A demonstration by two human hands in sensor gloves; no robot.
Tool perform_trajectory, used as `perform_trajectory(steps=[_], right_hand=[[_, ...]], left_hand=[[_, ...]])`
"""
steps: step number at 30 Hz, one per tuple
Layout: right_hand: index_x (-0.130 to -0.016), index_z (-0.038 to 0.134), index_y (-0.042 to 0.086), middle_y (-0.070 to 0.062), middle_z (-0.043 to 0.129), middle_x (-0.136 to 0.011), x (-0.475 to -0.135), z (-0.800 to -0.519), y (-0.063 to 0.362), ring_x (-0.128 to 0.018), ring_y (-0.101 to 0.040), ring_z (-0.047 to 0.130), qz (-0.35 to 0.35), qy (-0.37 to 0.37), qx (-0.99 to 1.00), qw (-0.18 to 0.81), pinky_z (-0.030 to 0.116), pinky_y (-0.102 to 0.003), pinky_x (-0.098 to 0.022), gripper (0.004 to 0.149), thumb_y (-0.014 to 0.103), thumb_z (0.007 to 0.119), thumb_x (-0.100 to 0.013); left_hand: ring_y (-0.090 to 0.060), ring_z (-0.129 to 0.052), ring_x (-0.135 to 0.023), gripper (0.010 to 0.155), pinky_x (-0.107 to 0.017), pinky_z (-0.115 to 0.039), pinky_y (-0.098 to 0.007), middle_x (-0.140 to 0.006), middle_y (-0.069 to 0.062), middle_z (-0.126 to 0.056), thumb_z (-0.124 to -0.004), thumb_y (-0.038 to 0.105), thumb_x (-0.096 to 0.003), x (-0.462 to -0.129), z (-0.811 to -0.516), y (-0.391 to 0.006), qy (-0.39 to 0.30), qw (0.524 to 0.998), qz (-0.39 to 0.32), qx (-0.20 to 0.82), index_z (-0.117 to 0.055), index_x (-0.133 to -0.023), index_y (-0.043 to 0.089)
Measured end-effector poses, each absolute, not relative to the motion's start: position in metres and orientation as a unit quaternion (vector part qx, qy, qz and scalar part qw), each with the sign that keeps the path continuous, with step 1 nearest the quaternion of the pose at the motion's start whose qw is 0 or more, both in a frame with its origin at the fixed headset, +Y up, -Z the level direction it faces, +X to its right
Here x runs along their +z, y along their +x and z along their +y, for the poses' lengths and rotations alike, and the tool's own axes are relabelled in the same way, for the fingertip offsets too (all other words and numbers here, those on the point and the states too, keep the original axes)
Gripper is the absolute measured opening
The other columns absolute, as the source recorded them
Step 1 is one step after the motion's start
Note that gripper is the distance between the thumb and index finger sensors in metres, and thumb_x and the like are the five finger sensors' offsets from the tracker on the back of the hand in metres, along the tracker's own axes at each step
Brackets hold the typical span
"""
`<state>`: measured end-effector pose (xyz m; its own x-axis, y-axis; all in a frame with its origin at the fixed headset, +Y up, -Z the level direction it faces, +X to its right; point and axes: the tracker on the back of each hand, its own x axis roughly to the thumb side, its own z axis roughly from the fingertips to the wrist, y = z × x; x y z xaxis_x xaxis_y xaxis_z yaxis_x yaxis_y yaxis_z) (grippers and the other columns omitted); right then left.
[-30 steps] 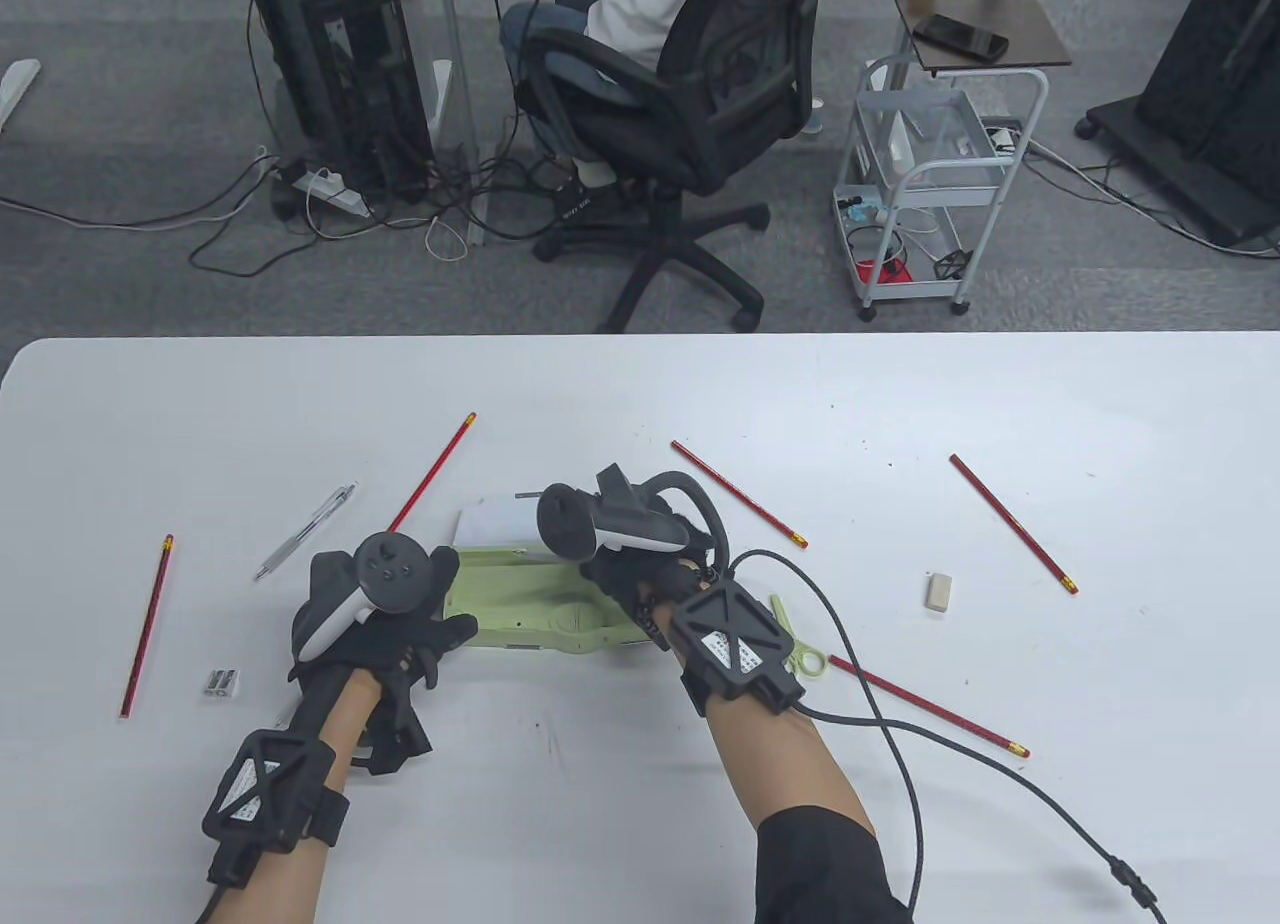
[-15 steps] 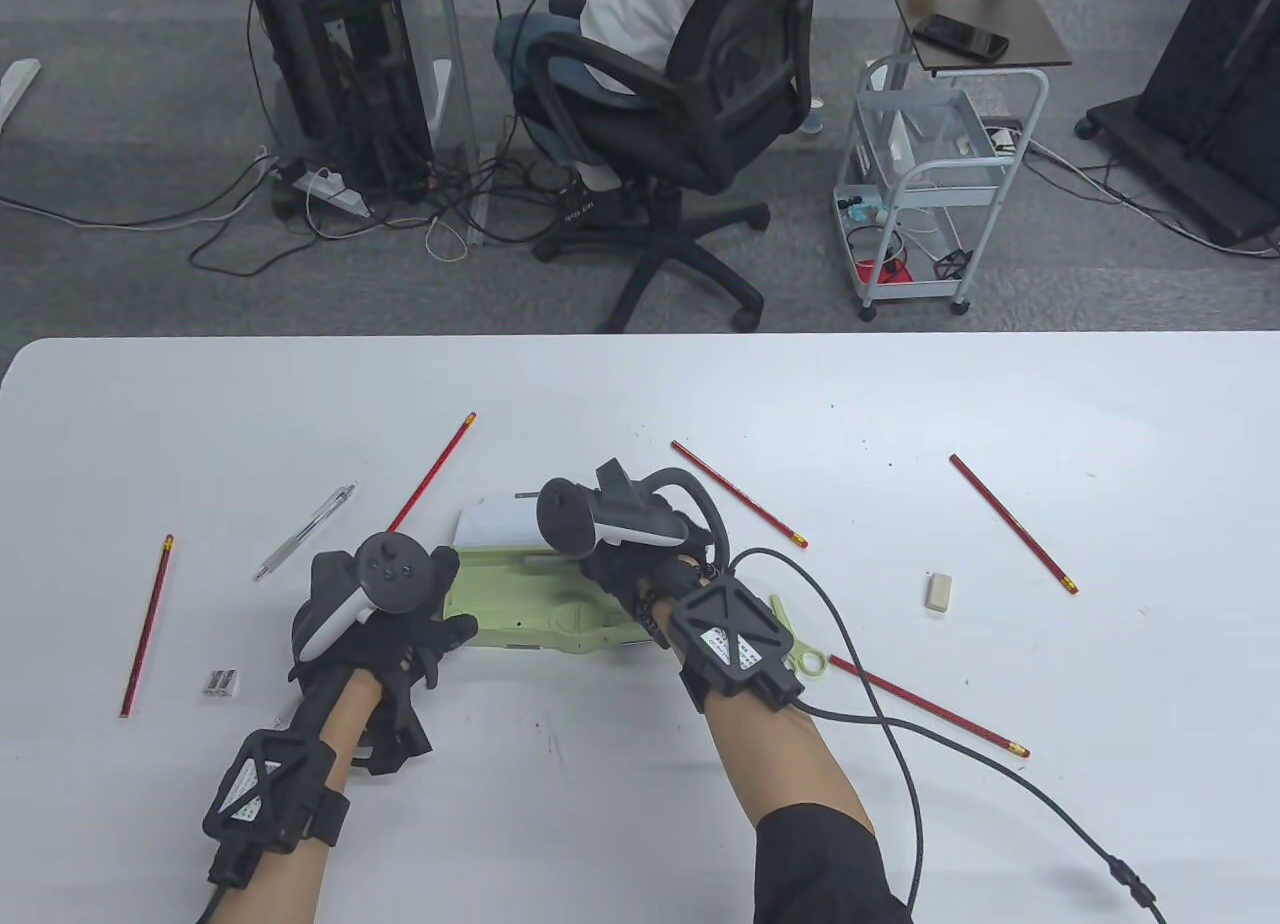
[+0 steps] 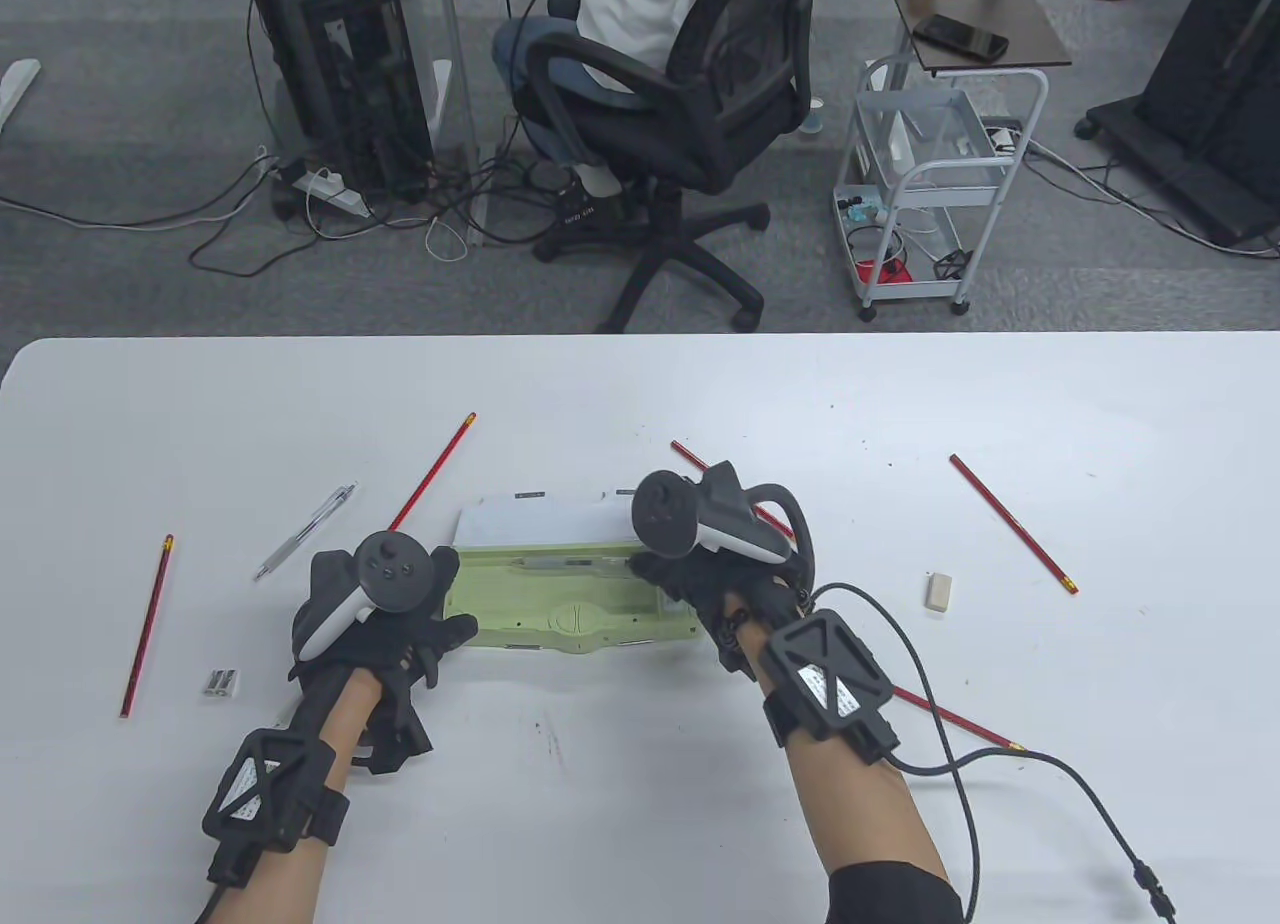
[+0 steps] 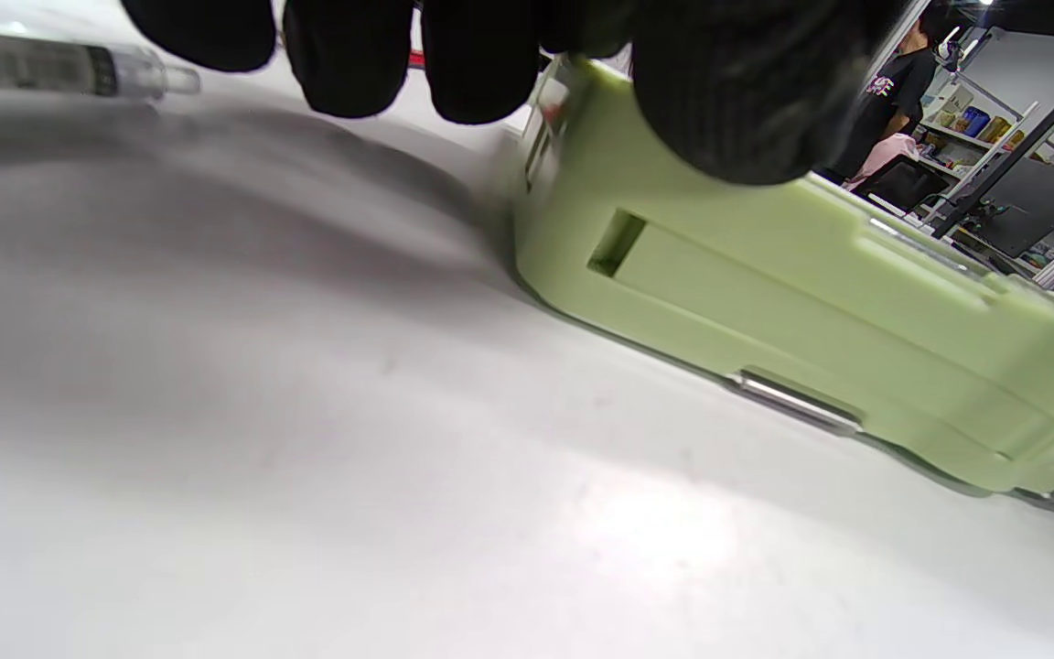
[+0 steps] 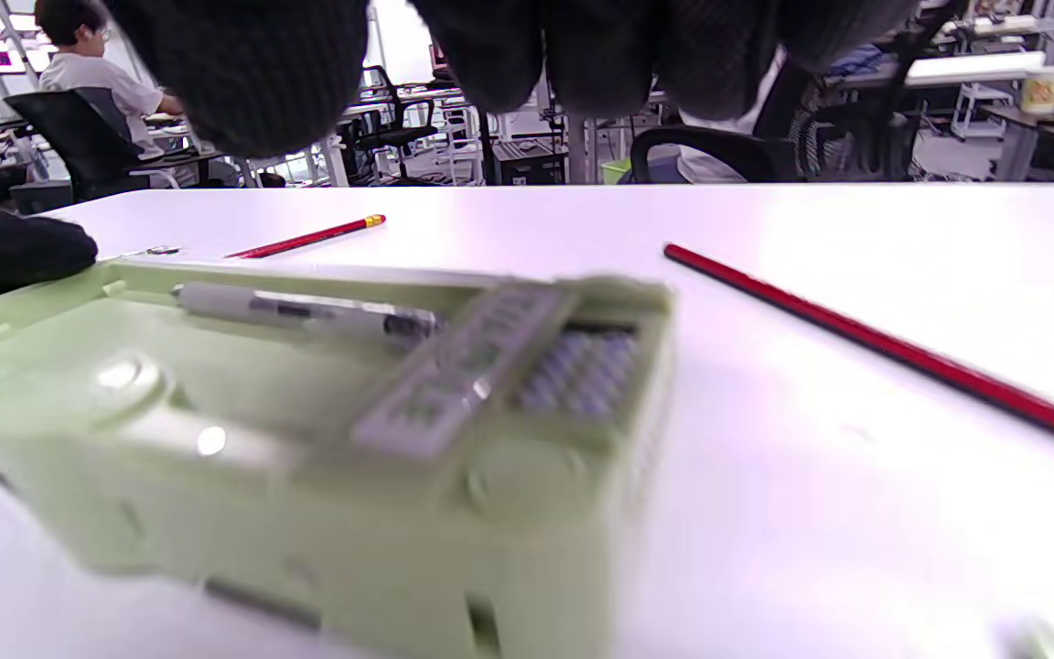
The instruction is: Organize multifunction pencil case
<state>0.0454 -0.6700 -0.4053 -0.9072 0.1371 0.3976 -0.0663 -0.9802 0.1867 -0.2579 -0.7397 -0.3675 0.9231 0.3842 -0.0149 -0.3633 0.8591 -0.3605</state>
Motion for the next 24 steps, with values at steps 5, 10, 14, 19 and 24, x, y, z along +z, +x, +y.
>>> perform_trajectory(steps=[5, 10, 14, 19, 24], right_hand=[[-0.114, 0.030, 0.001, -0.036, 0.026, -0.112, -0.388, -0.703, 0.067, -0.100, -0.064, 0.035, 0.100, 0.198, 0.969, 0.112, 0.040, -0.072, -0.071, 0.090, 0.050, 0.071, -0.050], [-0.113, 0.024, -0.001, -0.038, 0.017, -0.110, -0.383, -0.726, 0.071, -0.099, -0.065, 0.027, 0.119, 0.201, 0.964, 0.129, 0.036, -0.072, -0.070, 0.093, 0.051, 0.069, -0.050], [-0.113, 0.026, 0.002, -0.035, 0.018, -0.111, -0.382, -0.730, 0.071, -0.100, -0.063, 0.030, 0.115, 0.202, 0.966, 0.112, 0.037, -0.071, -0.070, 0.089, 0.051, 0.068, -0.050], [-0.113, 0.029, 0.003, -0.034, 0.020, -0.111, -0.382, -0.730, 0.069, -0.100, -0.062, 0.033, 0.119, 0.198, 0.967, 0.103, 0.039, -0.070, -0.071, 0.087, 0.049, 0.068, -0.051], [-0.113, 0.029, 0.002, -0.035, 0.022, -0.111, -0.382, -0.728, 0.066, -0.100, -0.062, 0.035, 0.123, 0.196, 0.969, 0.087, 0.041, -0.069, -0.071, 0.087, 0.049, 0.068, -0.051]], left_hand=[[-0.049, -0.062, -0.106, 0.081, -0.070, -0.055, -0.069, -0.118, -0.014, -0.058, -0.079, 0.043, -0.0443, -0.367, -0.740, -0.257, -0.181, 0.965, -0.029, 0.190, -0.039, -0.111, 0.019], [-0.048, -0.062, -0.106, 0.081, -0.071, -0.055, -0.069, -0.118, -0.014, -0.058, -0.079, 0.043, -0.0443, -0.367, -0.740, -0.257, -0.180, 0.964, -0.029, 0.191, -0.039, -0.111, 0.019], [-0.049, -0.062, -0.106, 0.081, -0.070, -0.055, -0.069, -0.118, -0.014, -0.057, -0.079, 0.043, -0.0444, -0.367, -0.740, -0.257, -0.181, 0.964, -0.028, 0.191, -0.039, -0.111, 0.019], [-0.049, -0.061, -0.106, 0.082, -0.070, -0.055, -0.070, -0.119, -0.016, -0.055, -0.079, 0.043, -0.0451, -0.368, -0.739, -0.257, -0.188, 0.963, -0.032, 0.190, -0.038, -0.111, 0.019], [-0.050, -0.062, -0.106, 0.080, -0.070, -0.055, -0.070, -0.118, -0.017, -0.058, -0.079, 0.042, -0.0457, -0.365, -0.728, -0.262, -0.188, 0.963, -0.035, 0.192, -0.041, -0.111, 0.018]])
